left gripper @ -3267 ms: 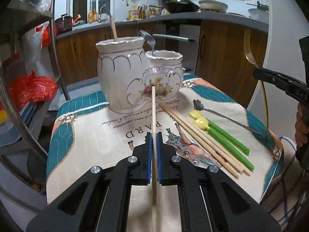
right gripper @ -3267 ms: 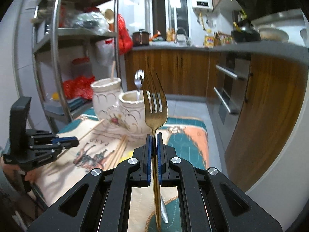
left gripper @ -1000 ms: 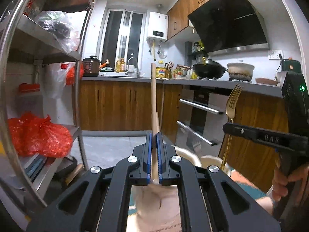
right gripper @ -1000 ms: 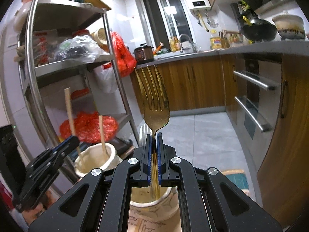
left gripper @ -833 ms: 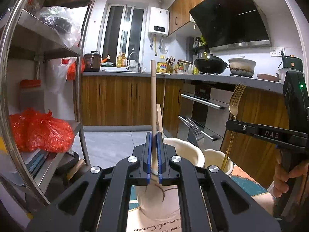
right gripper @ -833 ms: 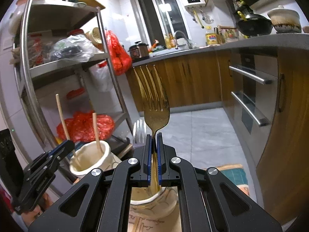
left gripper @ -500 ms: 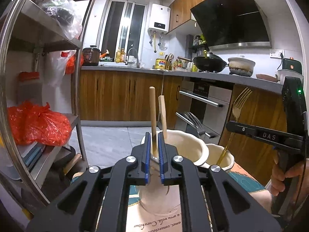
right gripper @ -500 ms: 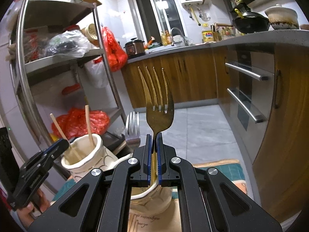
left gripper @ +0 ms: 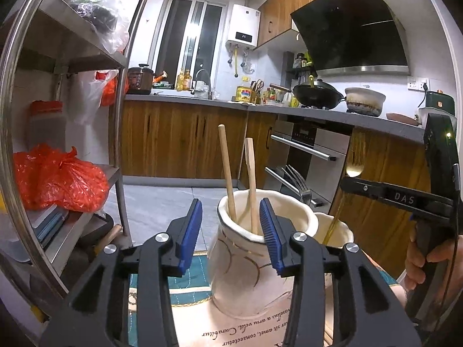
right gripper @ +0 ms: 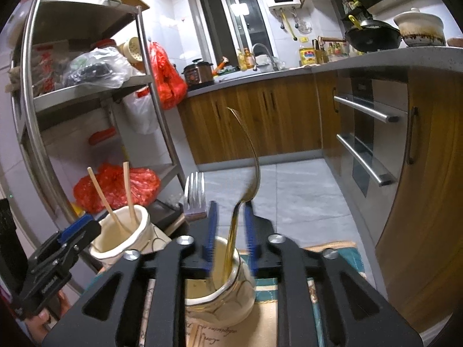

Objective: Organize utensils
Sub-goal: 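Release the chopstick into the large pot while the right tool releases the fork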

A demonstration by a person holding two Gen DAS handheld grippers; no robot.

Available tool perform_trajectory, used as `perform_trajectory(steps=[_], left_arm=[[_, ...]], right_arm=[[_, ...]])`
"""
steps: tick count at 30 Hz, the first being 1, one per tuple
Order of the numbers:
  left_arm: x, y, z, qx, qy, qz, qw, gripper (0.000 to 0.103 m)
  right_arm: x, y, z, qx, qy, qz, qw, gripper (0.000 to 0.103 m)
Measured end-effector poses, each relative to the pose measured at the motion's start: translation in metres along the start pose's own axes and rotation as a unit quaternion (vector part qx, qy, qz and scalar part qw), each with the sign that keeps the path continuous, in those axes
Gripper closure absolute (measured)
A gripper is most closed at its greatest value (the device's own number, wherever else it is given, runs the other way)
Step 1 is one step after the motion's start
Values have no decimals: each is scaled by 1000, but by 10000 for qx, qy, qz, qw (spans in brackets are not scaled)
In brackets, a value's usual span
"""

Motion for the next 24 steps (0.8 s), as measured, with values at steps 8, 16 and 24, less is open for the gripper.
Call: perform_trajectory(steps=[8,16,24], left_arm=[[0,-1,-8,28,41,-9,10000,49],[-4,-6,-26,162,190,167,9995,6],[-9,-21,-38,605,227,13,9979,6]], right_arm=[[1,0,-10,-13,84,68,9999,53],[2,-6,-48,-96,25,-17,9999,7],[-18,-34,-86,67,-356,-83,9993,5]])
Point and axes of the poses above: each gripper's, at about its wrist camera, not at the fingertips, and z roughly the way its jaws point, x to its left, y to its top, the point moved 10 cm from there along z, roughly the way its jaws point, and after that the axes turned 1 degree about -z, right-handed, at the moved point
